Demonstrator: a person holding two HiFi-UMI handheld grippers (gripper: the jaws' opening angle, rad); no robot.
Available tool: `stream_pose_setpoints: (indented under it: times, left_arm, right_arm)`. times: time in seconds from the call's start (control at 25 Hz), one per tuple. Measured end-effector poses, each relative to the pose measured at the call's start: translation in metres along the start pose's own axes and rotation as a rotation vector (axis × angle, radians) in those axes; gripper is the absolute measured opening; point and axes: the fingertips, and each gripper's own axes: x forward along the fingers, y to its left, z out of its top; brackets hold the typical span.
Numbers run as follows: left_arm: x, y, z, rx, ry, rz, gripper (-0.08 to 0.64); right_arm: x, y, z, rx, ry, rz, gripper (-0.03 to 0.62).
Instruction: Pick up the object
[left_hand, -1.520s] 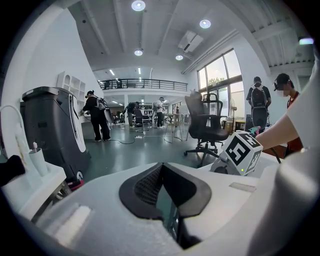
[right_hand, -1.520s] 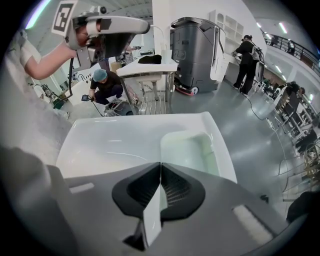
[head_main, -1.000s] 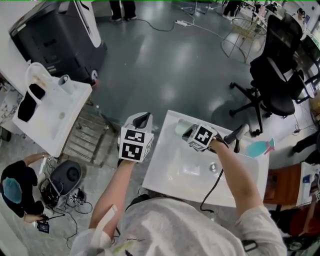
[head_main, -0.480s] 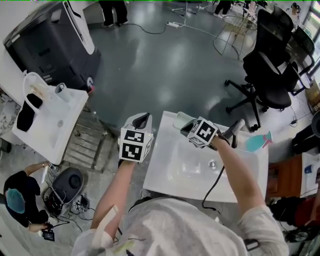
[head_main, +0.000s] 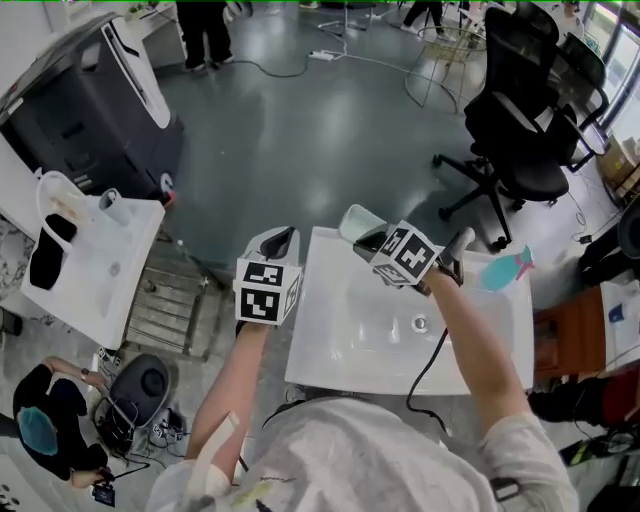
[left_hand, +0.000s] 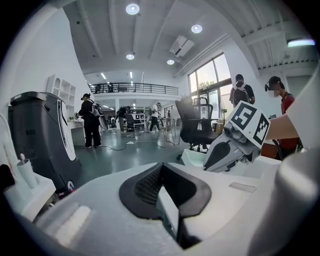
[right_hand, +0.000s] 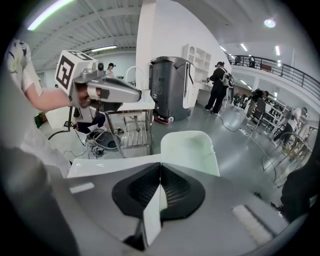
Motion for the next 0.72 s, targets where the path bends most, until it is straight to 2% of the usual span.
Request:
stream_pose_setpoints:
  times: [0.32,0.72]
  left_arm:
    - [0.003,-0.010,0.016,0.010,-0.029,-0.029,0.000]
    - [0.004,-0.018,0.036,0.023,-0.067,-0.047,0.000]
  right_arm:
    - [-0.043,-0.009,0.034,0.032,-0.146,-0.112,0.009]
    - [-0.093,-0.019,0.052,0.114,-0.307,-0.224,0.009]
